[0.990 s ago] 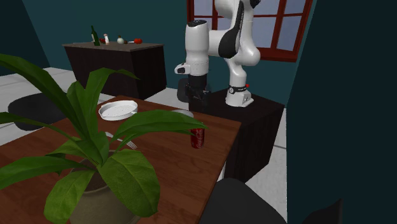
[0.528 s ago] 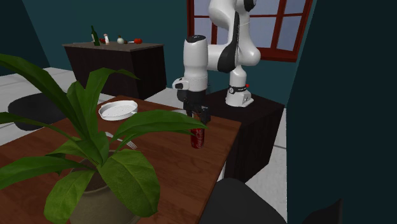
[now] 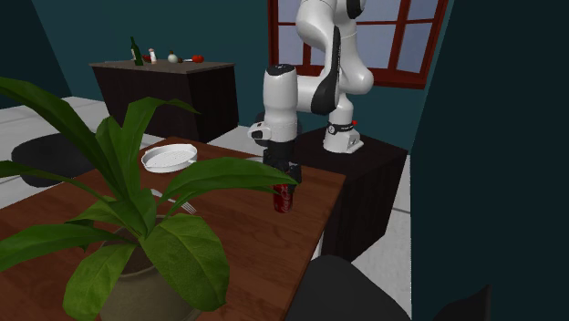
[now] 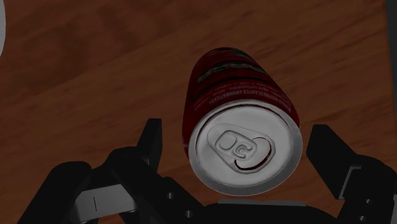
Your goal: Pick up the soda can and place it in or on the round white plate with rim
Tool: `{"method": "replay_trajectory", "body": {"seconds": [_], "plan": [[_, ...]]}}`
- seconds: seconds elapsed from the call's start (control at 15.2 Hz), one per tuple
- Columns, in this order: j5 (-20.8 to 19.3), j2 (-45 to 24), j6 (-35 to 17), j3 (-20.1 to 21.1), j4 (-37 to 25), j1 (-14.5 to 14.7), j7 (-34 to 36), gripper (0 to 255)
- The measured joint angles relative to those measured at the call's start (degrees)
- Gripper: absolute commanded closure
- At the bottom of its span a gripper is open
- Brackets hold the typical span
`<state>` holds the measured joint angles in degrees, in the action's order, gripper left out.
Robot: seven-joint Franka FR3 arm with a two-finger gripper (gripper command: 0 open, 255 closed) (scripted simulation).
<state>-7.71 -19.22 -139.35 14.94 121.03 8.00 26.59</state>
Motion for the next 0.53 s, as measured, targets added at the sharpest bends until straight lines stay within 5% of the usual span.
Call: {"method": "replay_trajectory", "body": {"seconds": [0.26,0.33,0.53], "plan": [[0.0,0.0,-0.03,0.0,0.02,0.0,0.0,0],[0.0,0.0,-0.03,0.0,0.02,0.0,0.0,255],[0.0,0.04,-0.03,0.0,-0.01,0.0,0.0,255]]}}
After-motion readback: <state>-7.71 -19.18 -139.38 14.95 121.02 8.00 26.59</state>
